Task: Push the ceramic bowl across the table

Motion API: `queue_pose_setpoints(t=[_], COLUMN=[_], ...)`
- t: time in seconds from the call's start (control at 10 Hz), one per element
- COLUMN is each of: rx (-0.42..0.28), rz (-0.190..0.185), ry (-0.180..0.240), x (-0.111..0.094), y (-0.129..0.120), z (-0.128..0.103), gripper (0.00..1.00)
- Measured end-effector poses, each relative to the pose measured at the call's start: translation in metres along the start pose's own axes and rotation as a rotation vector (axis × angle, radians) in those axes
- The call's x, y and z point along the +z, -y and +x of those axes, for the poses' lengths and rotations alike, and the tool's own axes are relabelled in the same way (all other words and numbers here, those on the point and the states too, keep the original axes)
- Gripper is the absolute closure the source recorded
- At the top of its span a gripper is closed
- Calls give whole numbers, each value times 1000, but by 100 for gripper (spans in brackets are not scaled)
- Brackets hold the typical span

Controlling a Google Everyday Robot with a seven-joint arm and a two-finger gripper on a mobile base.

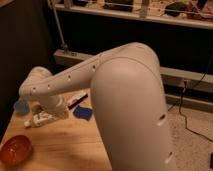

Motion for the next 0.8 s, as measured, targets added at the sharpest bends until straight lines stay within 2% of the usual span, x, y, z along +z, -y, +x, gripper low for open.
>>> queue_pose_setpoints(t=[0.6,0.8], rx=[-123,-167], rz=[10,-3], ry=[-6,-6], x=[43,55], y=[-76,-103], z=[-13,-15], gripper=[86,86])
